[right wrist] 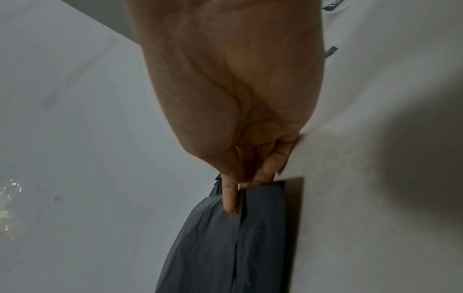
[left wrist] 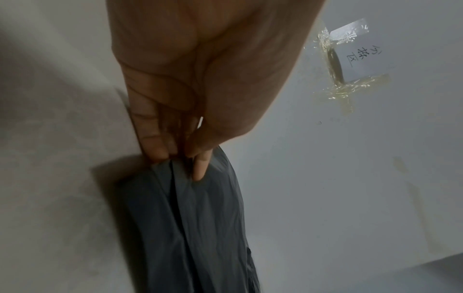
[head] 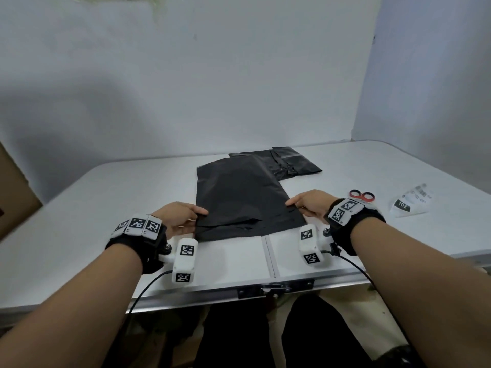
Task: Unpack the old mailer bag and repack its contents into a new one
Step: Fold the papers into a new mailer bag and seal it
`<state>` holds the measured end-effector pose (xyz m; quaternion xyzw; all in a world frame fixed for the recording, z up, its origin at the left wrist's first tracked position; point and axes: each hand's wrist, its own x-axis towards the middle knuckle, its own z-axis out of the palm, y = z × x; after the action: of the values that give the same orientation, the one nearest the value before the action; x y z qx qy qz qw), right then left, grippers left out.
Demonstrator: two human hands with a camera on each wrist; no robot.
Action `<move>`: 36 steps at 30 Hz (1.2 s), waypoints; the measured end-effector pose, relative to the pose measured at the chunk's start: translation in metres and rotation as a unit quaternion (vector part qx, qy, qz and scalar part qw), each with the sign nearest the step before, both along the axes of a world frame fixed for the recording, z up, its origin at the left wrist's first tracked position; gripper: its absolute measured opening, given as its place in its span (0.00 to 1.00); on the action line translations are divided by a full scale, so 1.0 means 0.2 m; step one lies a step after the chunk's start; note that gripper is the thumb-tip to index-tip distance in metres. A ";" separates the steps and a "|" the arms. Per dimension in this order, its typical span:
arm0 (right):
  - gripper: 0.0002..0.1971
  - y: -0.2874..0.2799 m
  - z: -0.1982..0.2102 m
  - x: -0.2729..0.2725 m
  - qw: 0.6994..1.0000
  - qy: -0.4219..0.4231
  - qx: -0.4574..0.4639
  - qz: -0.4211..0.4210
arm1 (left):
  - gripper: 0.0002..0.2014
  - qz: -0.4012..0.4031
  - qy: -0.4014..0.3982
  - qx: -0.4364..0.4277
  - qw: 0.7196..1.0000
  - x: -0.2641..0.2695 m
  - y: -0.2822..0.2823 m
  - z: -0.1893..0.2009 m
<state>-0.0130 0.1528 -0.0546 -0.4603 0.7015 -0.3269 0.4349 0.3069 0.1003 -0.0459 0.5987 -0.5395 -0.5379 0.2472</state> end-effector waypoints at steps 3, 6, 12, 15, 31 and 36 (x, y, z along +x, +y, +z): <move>0.20 0.03 0.01 0.01 0.999 -0.025 -0.009 -0.030 | 0.19 -0.002 -0.001 -0.007 1.000 0.01 0.02 0.00; 0.21 0.04 -0.01 -0.01 0.999 -0.033 -0.015 -0.016 | 0.20 -0.010 -0.018 -0.026 0.999 0.01 0.03 0.00; 0.19 0.03 -0.05 -0.05 0.999 -0.035 -0.037 -0.010 | 0.22 -0.042 -0.038 -0.064 0.996 0.01 0.04 -0.01; 0.24 0.03 -0.06 -0.07 1.000 -0.002 -0.028 0.003 | 0.17 -0.052 -0.027 -0.062 0.996 0.03 0.04 -0.01; 0.11 0.05 -0.06 -0.03 0.997 -0.014 -0.073 -0.007 | 0.09 -0.079 0.035 -0.081 0.993 0.04 0.04 0.00; 0.15 0.03 -0.06 -0.02 0.994 0.039 -0.073 -0.074 | 0.05 -0.014 0.062 -0.029 0.998 0.08 0.01 -0.02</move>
<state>-0.0166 0.1583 -0.0673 -0.4500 0.7241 -0.3909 0.3471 0.3226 0.1024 -0.0507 0.5491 -0.5468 -0.5616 0.2900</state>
